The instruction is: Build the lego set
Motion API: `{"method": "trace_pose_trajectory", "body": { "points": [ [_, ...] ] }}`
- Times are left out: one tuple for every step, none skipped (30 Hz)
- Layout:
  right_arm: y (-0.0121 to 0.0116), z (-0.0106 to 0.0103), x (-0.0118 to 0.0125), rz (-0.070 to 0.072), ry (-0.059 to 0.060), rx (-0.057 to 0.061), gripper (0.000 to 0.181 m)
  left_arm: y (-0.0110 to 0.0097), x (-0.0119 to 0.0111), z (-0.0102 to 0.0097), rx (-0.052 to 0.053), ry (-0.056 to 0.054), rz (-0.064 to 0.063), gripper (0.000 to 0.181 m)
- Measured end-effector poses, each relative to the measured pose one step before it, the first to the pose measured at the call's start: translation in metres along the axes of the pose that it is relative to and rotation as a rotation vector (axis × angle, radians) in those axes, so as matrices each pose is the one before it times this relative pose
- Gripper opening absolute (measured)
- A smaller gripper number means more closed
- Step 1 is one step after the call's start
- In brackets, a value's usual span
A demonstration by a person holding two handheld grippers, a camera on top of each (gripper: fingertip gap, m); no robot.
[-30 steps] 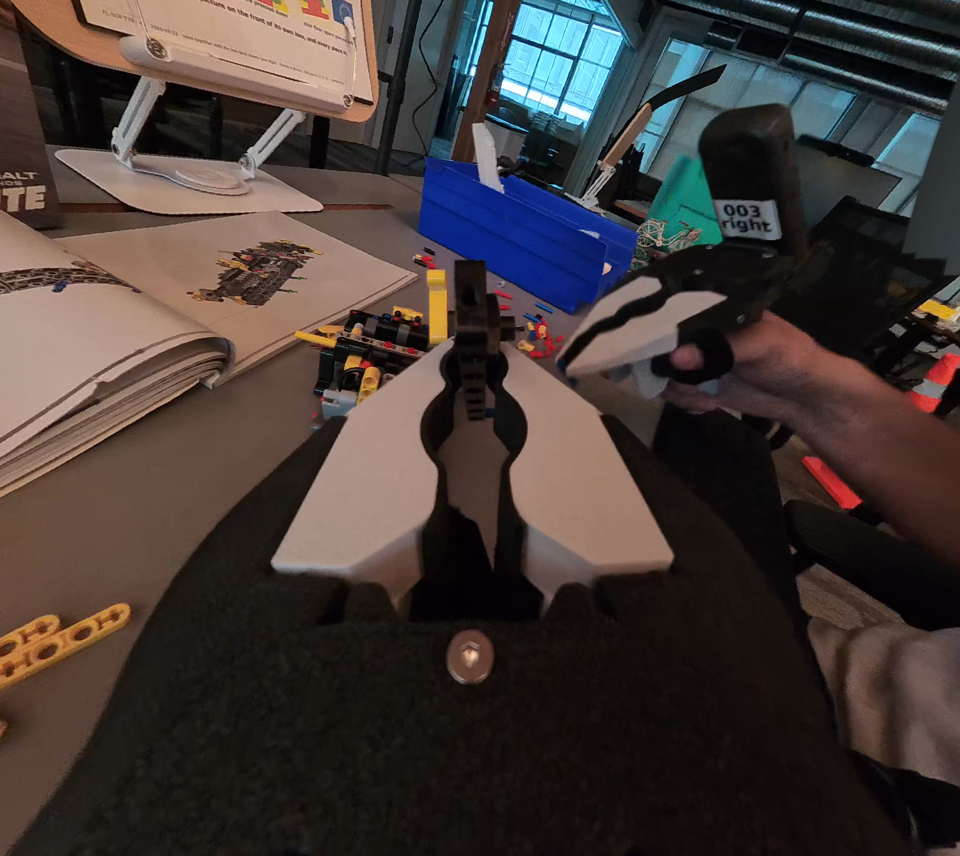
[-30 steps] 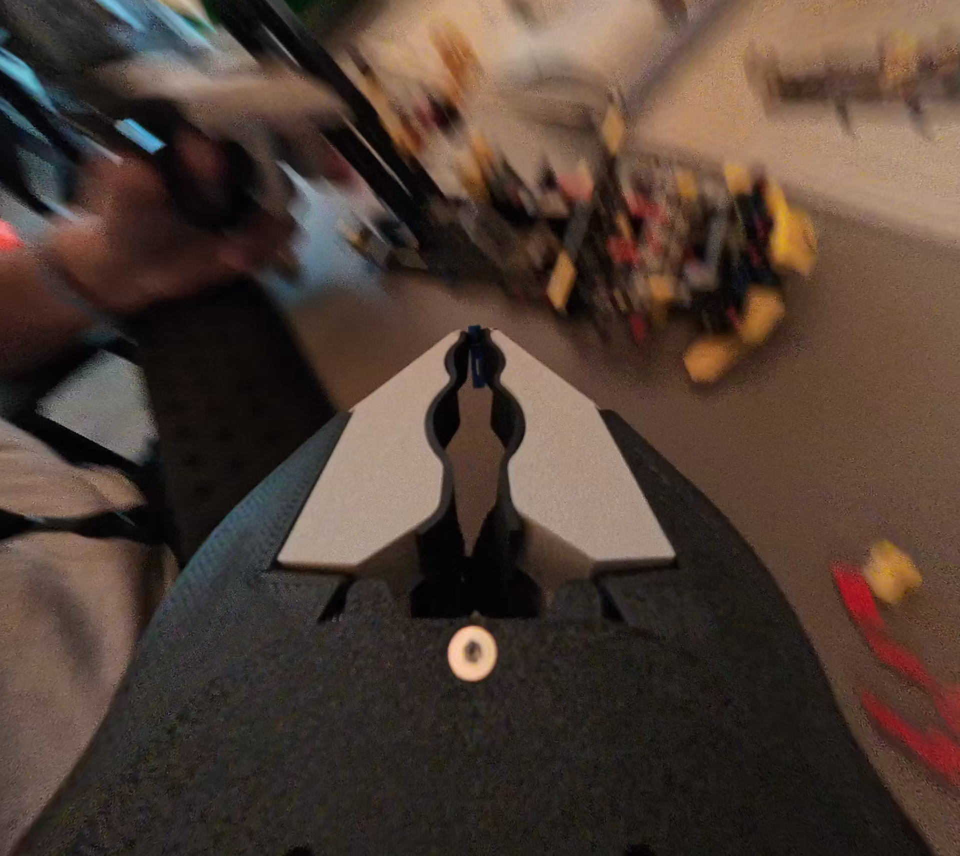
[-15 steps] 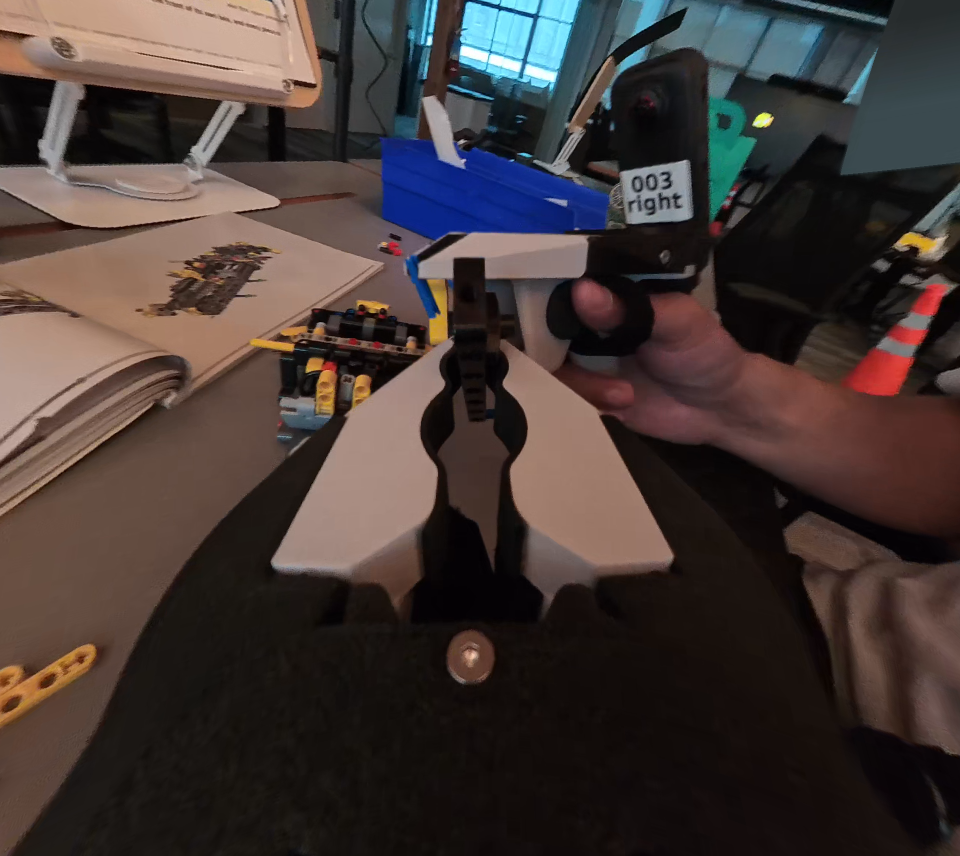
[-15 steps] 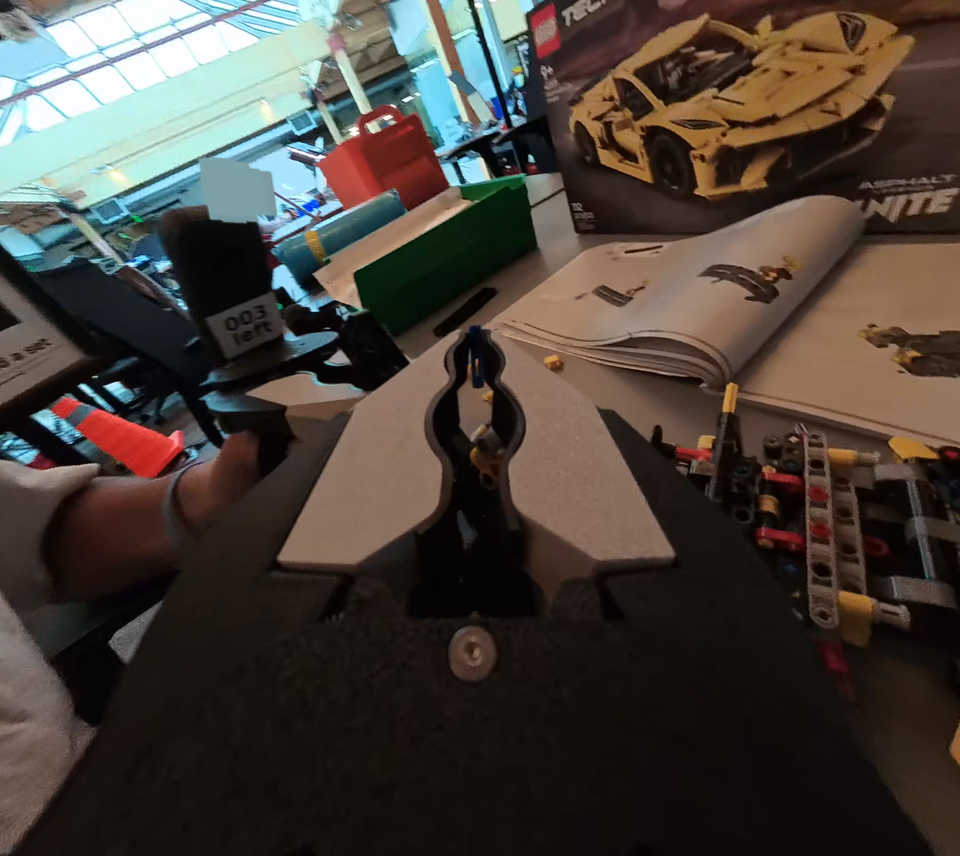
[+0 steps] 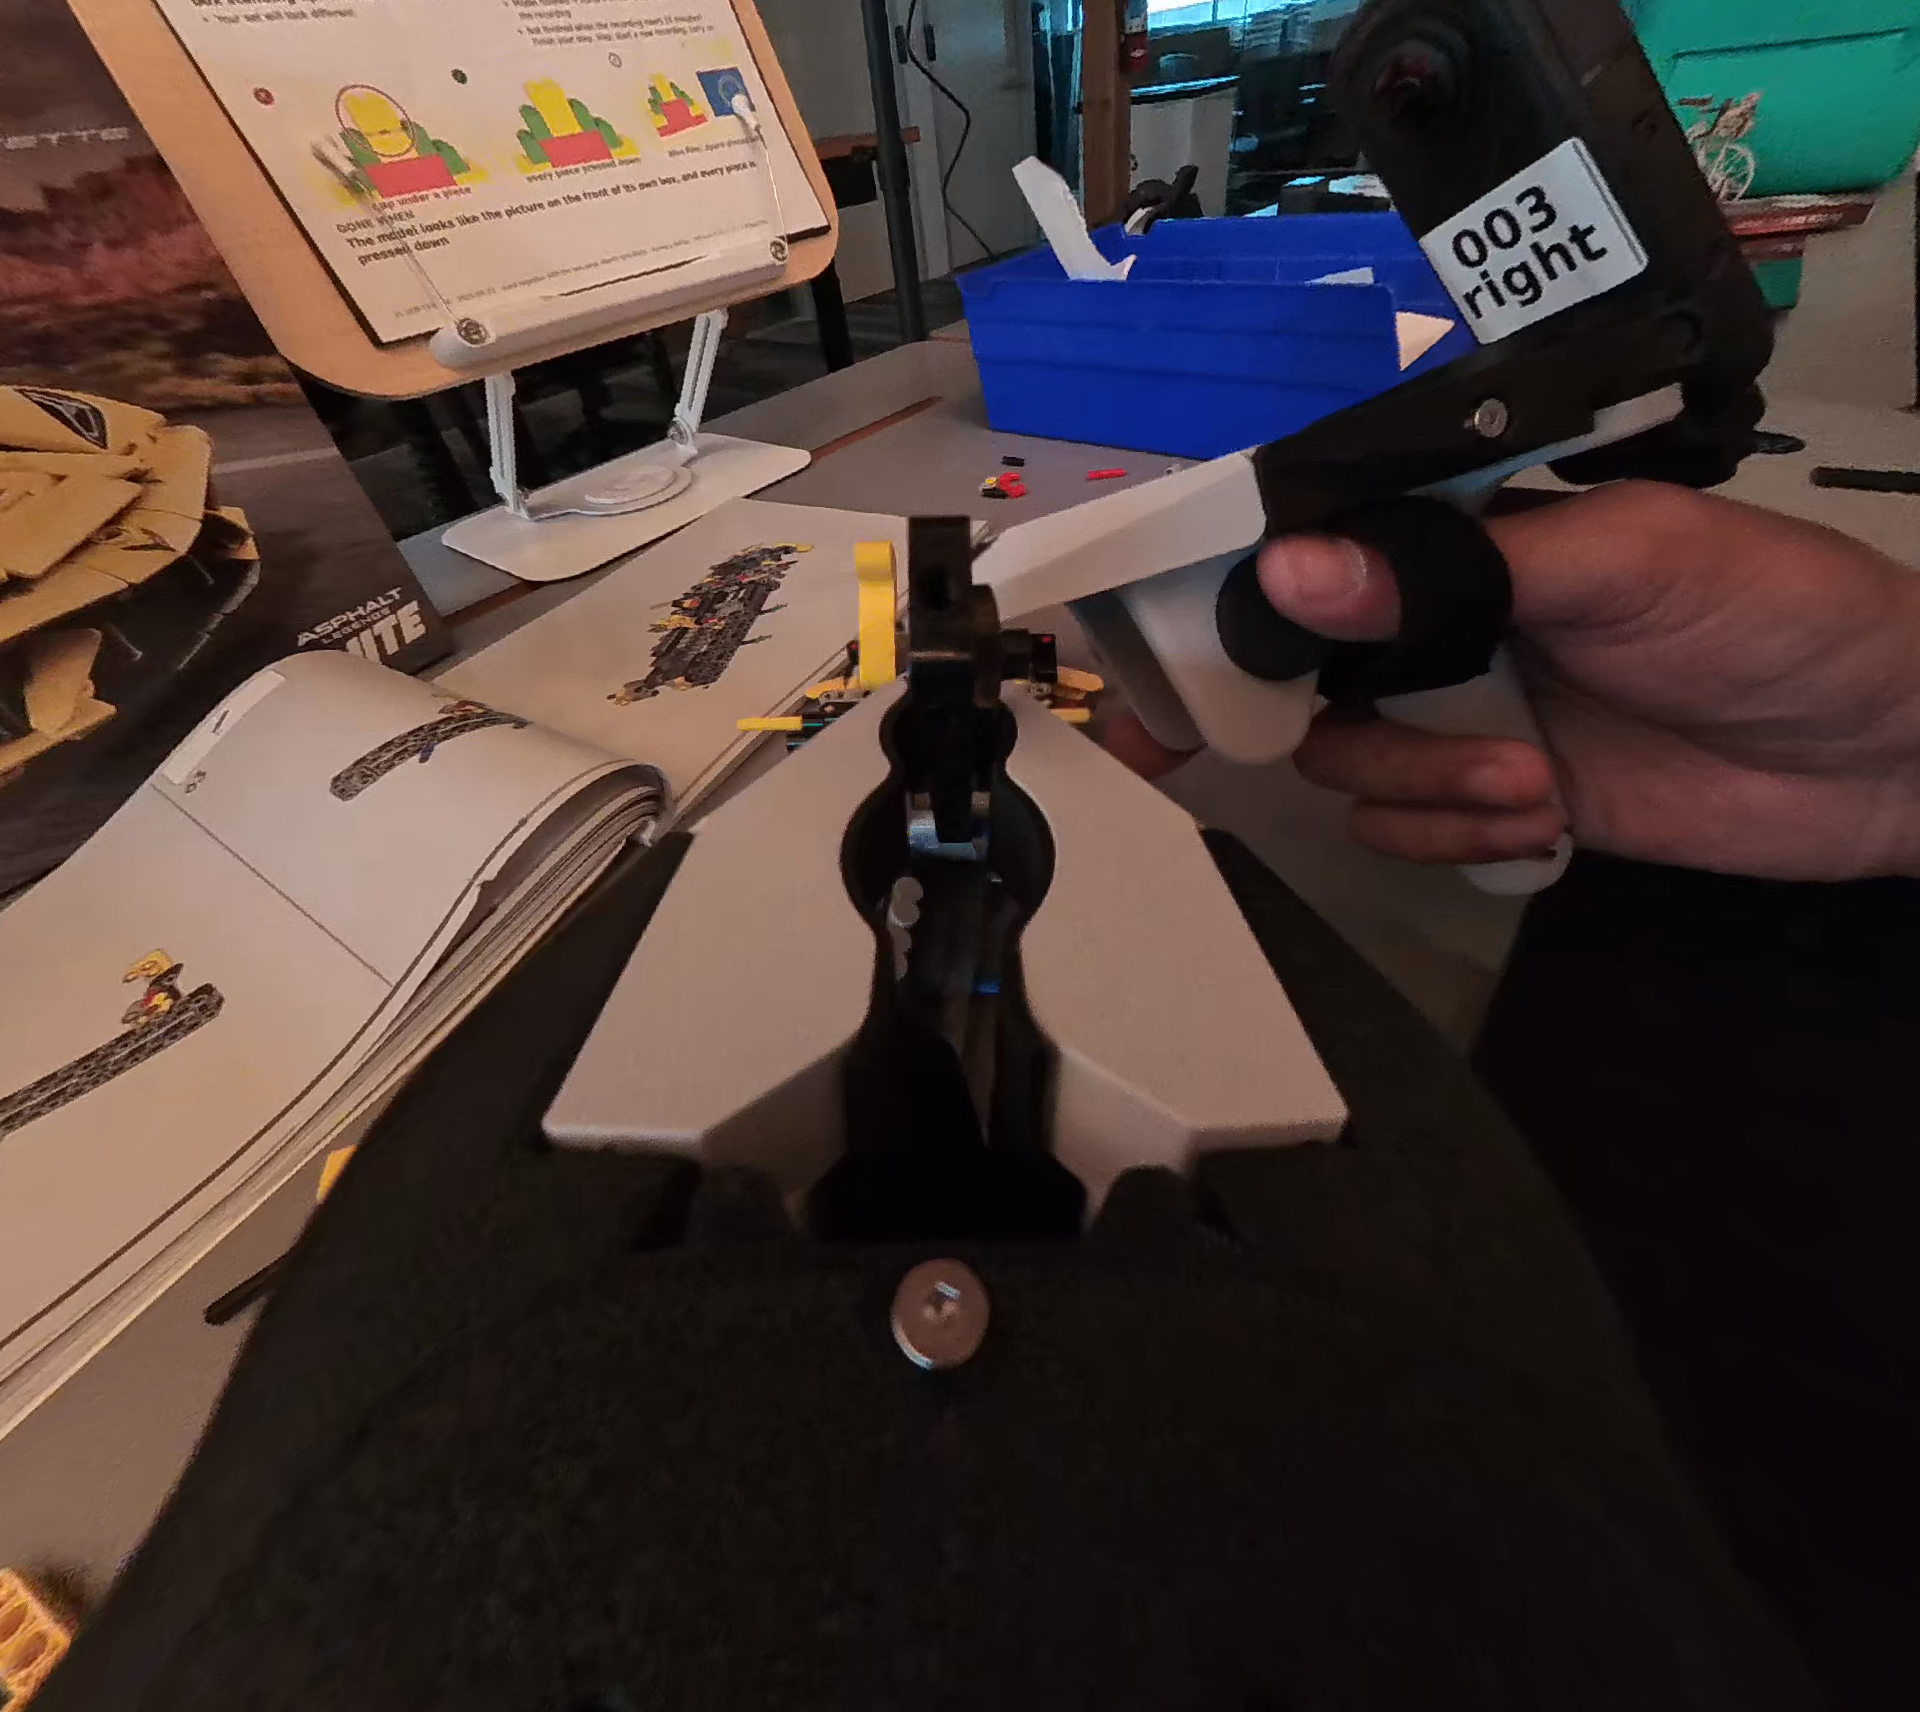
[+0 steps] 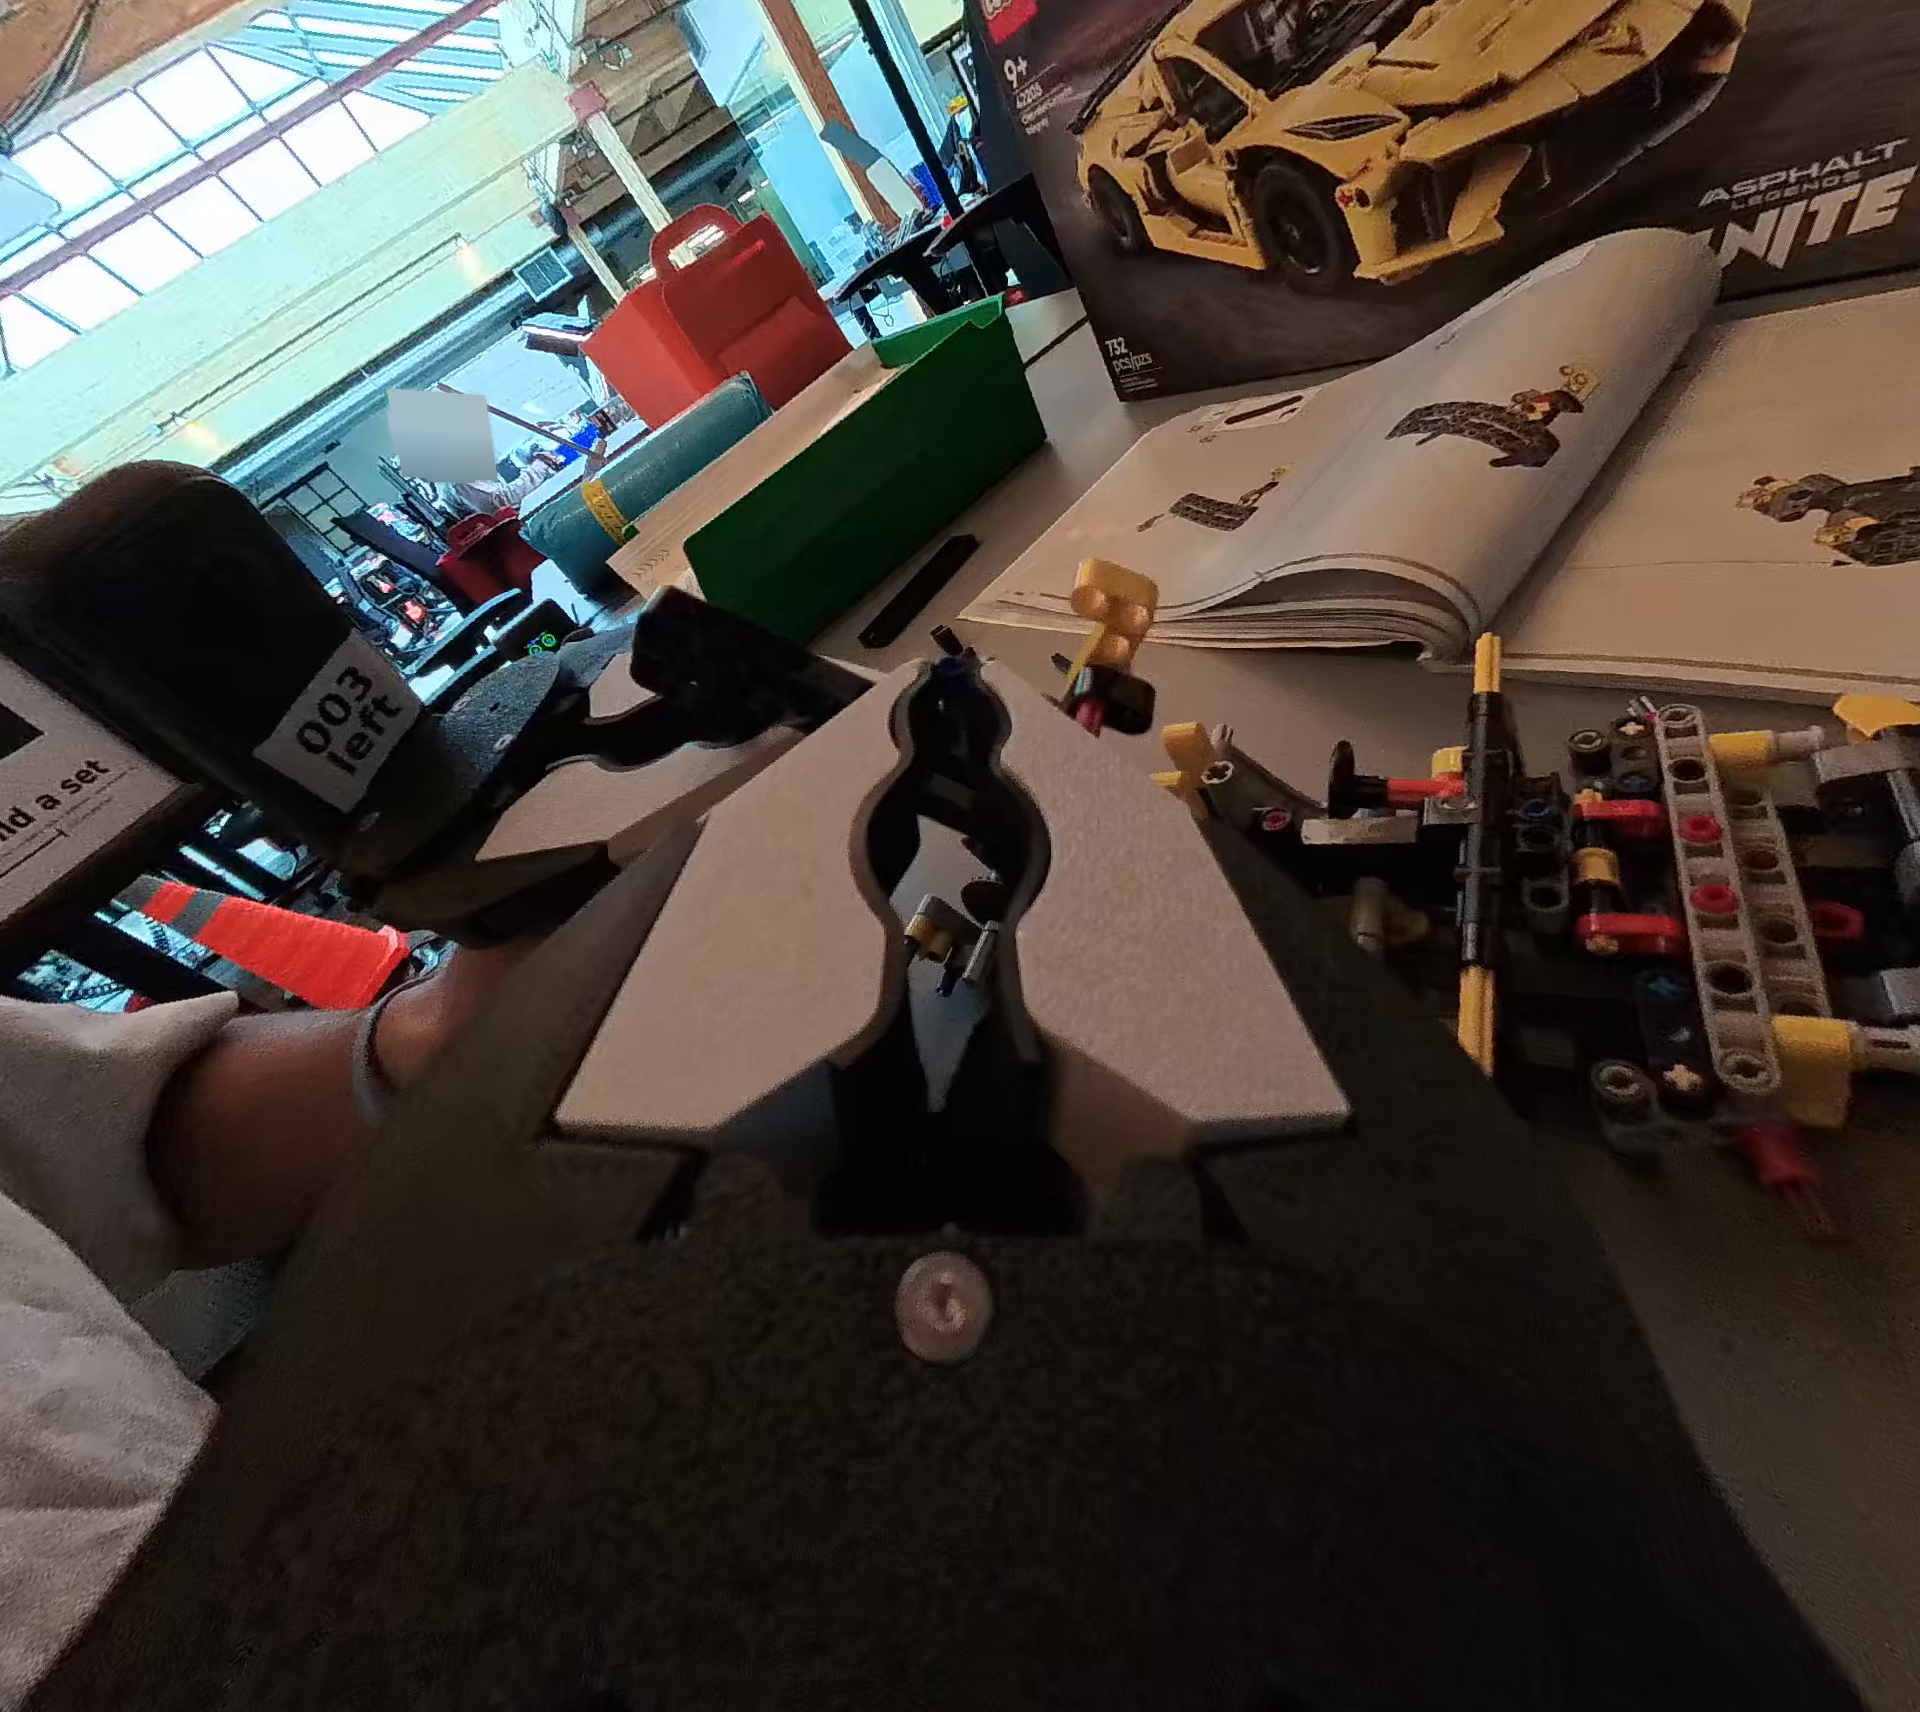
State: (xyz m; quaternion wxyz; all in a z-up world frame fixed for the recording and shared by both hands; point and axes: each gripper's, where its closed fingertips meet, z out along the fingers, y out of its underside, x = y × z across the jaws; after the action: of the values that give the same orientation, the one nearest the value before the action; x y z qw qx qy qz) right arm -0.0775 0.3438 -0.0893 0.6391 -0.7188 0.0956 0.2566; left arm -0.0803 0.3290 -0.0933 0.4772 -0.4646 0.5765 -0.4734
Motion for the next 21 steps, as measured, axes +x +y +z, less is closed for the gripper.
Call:
{"method": "trace_pose_trajectory", "body": {
  "points": [
    [0.00033,-0.00107,0.00055,-0.0023,0.0033,-0.0033,0.004,0.00038,0.00004,0.00014,-0.0019,-0.0015,0.0049,0.009],
    [0.00043,-0.00104,0.00027,-0.0044,0.0007,-0.0055,0.004,0.0008,0.00096,0.00051,-0.0036,0.0047,-0.0006,0.009],
    [-0.00061,-0.00159,0.00007,-0.0072,-0.0023,0.0016,0.004,-0.00062,0.00026,-0.00004,0.0022,0.0001,0.0006,0.009],
    [-0.00187,-0.00242,0.00044,-0.0067,-0.0001,0.0074,0.004,-0.00102,-0.00032,-0.0004,0.0051,-0.0043,0.0052,0.009],
    [-0.00268,-0.00322,0.00013,-0.0107,-0.0041,0.0078,0.004,0.00012,0.00009,-0.00002,0.0004,-0.0007,0.0021,0.009],
    [-0.00394,-0.00457,-0.00022,-0.0199,-0.0094,0.0092,0.004,0.00056,-0.00056,0.0001,-0.0021,-0.0013,-0.0045,0.009],
    [-0.00507,-0.00634,0.00193,-0.0265,0.0021,0.0129,0.004,-0.00051,-0.00017,-0.00025,0.0046,0.0048,-0.0115,0.009],
    [-0.00409,-0.00743,0.00338,-0.0371,0.0028,0.0019,0.003,-0.00111,0.00041,-0.00044,0.0085,0.0089,-0.0153,0.009],
    [-0.00242,-0.00915,0.00558,-0.0475,0.0063,-0.0134,0.004,-0.00081,0.00121,-0.00034,0.0063,0.0118,-0.0125,0.009],
    [0.00066,-0.01115,0.01093,-0.058,0.0271,-0.0336,0.003,-0.00045,0.00104,0.00001,0.0029,0.0081,-0.0071,0.009],
    [0.00452,-0.0124,0.01465,-0.0717,0.035,-0.0496,0.003,-0.00016,0.00127,0.00019,0.001,0.0069,-0.0019,0.009],
    [0.00972,-0.01355,0.01807,-0.0713,0.0474,-0.0693,0.003,-0.00014,0.00136,0.00028,0.0008,0.0075,-0.0022,0.009],
    [0.01292,-0.01367,0.01817,-0.0512,0.0478,-0.0749,0.003,-0.00048,0.0013,0.00028,0.0026,0.0076,-0.0024,0.009],
    [0.0152,-0.01231,0.01233,-0.0159,0.0149,-0.0792,0.004,-0.00054,0.00113,0.00017,0.0039,0.0068,-0.0023,0.009],
    [0.01535,-0.01092,0.00919,0.0049,0.0059,-0.0732,0.004,-0.00031,0.00047,0.00018,0.0024,0.0047,-0.0045,0.009],
    [0.01432,-0.0101,0.00919,0.0111,0.0182,-0.0544,0.004,-0.00008,-0.00009,0.00004,0.0017,0.0033,-0.0077,0.009],
    [0.01313,-0.00966,0.00942,0.0085,0.0278,-0.0428,0.004,-0.00013,-0.0003,-0.00013,0.0022,0.0037,-0.0121,0.009],
    [0.01075,-0.00925,0.00595,0.0126,0.011,-0.0221,0.004,-0.00082,-0.00064,-0.00054,0.0053,0.0033,-0.0154,0.009],
    [0.00988,-0.00875,0.00421,0.0208,0.0035,-0.0161,0.004,-0.00132,-0.00079,-0.00068,0.0095,0.0032,-0.0152,0.009],
    [0.00951,-0.00836,0.0057,0.0222,0.0158,-0.0158,0.004,-0.0014,-0.00045,-0.00074,0.0104,0.0058,-0.016,0.009],
    [0.00874,-0.00779,0.00554,0.0119,0.0204,-0.0094,0.004,-0.00109,0.0,-0.00048,0.0084,0.0079,-0.0176,0.009]
  ]
}}
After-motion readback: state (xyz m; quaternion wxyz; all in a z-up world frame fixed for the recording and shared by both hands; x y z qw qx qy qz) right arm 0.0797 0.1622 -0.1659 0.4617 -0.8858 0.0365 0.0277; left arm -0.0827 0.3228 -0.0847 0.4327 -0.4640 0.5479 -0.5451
